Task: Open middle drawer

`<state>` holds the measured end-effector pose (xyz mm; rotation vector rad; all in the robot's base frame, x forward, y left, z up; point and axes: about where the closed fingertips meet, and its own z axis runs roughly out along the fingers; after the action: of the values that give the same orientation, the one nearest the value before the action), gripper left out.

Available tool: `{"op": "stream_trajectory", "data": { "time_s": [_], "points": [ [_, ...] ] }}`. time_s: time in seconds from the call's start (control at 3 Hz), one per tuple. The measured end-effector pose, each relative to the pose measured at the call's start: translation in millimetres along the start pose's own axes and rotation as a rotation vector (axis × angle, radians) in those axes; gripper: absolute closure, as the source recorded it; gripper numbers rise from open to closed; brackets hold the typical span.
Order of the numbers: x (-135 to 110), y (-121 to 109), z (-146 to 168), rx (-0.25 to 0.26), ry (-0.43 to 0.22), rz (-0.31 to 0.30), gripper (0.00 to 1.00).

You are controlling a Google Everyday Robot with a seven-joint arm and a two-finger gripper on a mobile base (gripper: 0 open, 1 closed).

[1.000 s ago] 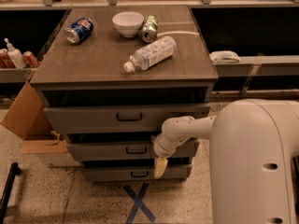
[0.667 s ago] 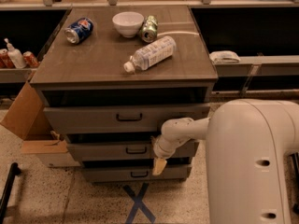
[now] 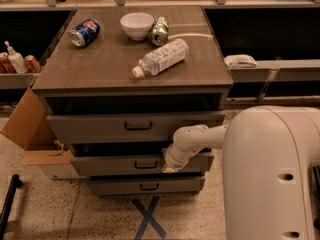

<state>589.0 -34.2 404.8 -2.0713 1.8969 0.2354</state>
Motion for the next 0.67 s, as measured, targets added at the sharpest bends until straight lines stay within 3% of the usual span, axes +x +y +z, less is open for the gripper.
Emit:
{"op": "stream_trajectory", "data": {
  "time_s": [0.33,0.67],
  "points": [
    [0,0,-1,0.000,0.000,0.000,0.95],
    [9,34,-19,-0.003,-0.040,-0.014,1.00]
  ]
}}
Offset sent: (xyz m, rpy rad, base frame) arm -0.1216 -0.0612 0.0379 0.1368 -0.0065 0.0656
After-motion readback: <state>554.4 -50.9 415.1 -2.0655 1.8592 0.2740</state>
